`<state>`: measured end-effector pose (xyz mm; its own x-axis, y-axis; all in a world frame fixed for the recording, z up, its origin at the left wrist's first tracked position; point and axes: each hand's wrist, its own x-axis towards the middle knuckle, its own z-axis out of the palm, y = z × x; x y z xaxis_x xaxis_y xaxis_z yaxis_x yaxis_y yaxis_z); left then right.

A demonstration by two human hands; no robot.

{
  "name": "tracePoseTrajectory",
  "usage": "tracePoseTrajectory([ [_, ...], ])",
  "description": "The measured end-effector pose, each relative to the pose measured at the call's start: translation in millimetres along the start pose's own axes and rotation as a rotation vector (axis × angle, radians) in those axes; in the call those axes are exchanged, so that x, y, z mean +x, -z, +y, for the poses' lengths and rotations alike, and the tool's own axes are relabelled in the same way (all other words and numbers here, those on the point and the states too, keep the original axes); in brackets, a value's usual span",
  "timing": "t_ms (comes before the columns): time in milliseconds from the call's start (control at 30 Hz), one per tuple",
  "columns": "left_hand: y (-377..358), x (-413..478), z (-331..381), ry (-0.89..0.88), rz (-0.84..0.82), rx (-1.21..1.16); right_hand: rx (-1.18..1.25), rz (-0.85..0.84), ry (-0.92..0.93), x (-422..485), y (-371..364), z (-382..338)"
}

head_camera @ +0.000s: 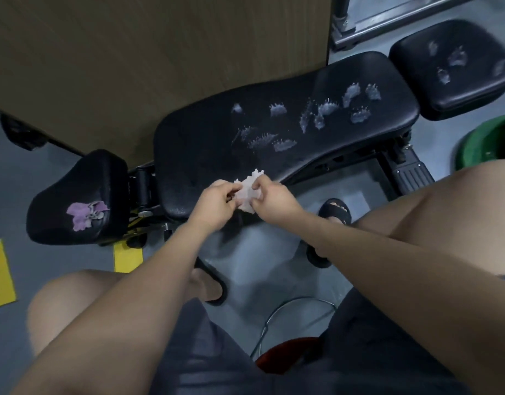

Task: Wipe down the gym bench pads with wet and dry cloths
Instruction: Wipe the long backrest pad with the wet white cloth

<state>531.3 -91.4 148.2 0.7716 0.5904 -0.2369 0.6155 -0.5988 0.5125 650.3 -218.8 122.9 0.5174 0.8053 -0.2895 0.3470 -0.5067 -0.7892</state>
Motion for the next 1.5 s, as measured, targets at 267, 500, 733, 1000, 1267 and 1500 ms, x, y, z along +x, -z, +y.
tracePoseTrajectory([
  [267,26,-12,-20,0.082,0.055,0.122,0.180,0.351,-0.098,-6,-62,-18],
  [500,6,-5,-14,0.252,-0.288,0.328,0.348,0.576,-0.300,-29,-49,11],
  [733,13,1,-17,0.231,-0.338,0.484,0.722,0.671,-0.495,-8,-22,23],
  [1000,13,6,-15,0.237,-0.359,0.515,0.917,0.506,-0.514,-13,-48,0],
  [1267,14,7,-13,0.252,-0.364,0.494,0.925,0.681,-0.552,-3,-19,8],
  [1500,16,7,-13,0.256,-0.375,0.489,0.989,0.664,-0.554,5,-24,18],
])
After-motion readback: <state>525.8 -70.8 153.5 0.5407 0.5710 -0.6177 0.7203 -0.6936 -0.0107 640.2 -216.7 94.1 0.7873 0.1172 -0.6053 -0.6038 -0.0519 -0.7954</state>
